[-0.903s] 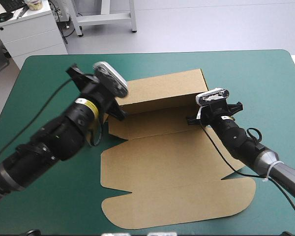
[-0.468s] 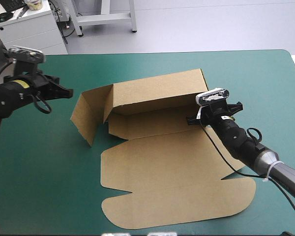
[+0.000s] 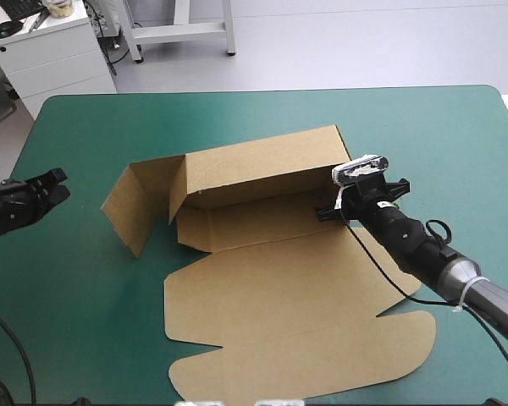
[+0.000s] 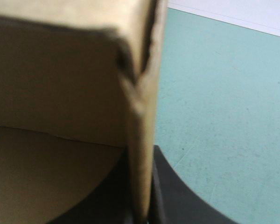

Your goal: Fold the box

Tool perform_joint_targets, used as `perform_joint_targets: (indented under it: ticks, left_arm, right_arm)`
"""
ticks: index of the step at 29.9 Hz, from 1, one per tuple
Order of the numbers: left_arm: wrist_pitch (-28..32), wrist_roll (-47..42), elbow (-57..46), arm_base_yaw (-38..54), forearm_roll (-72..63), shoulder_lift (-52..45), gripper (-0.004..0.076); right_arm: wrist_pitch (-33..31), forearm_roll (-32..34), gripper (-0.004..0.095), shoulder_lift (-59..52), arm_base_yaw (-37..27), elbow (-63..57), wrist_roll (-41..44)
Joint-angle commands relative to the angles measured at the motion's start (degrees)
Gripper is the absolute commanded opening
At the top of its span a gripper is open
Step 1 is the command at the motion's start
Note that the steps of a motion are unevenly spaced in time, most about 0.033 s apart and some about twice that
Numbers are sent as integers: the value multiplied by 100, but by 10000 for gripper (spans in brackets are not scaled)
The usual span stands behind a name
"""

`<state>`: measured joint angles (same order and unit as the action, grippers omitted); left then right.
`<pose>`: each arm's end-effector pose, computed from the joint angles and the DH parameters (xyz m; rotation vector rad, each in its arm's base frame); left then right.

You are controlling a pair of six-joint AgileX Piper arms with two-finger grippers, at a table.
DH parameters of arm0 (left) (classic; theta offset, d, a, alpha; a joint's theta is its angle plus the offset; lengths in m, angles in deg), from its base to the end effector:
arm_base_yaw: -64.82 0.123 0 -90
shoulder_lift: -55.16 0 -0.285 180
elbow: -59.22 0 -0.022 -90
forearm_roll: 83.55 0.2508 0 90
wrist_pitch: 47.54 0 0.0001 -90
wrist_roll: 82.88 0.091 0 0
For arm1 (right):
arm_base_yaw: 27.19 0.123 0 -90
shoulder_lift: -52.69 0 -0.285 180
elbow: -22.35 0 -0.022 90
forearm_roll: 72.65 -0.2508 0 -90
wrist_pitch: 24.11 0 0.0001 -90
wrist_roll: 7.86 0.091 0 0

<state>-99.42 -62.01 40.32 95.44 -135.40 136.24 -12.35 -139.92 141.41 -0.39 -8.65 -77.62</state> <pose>0.2475 0.0810 0.3294 -0.6456 2.1909 -0.6789 0.2784 0.1216 0.2647 -0.3961 1.9621 0.0773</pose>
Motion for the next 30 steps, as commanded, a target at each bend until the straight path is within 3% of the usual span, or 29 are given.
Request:
perform_joint_targets:
  ticks: [1,6,11,14,17,23,26,30]
  left_arm:
    - [311,416,-531,287,-1115,-137,15]
    - [311,791,-1041,441,-1528,-137,14]
    - [269,963,-1076,441,-1522,-137,14]
    - [308,929,-1076,457,-1749,-137,14]
    - [296,929,-1076,475,-1932,-137,14]
    - [308,952,-1076,475,-1884,-137,14]
    - [317,952,-1076,475,-1884,-137,14]
    - [305,952,-1076,475,-1874,-137,14]
  right_arm:
    - [0,92,-18,-173,-43,244,-48]
    - [-506,64,-18,-173,-88,563,-65]
    - [-1725,-81,-17,-127,-588,1135,511]
    - [-2241,226,-12,-119,-884,1433,975]
    - [-2845,1266,-12,-105,-1142,1747,2417]
    - [-4740,5127,-12,36,-1313,2809,5993]
    - [-5420,5724,-13,111,-1313,3276,6559]
    - [-6371,5768,-12,291,-1313,3821,6652]
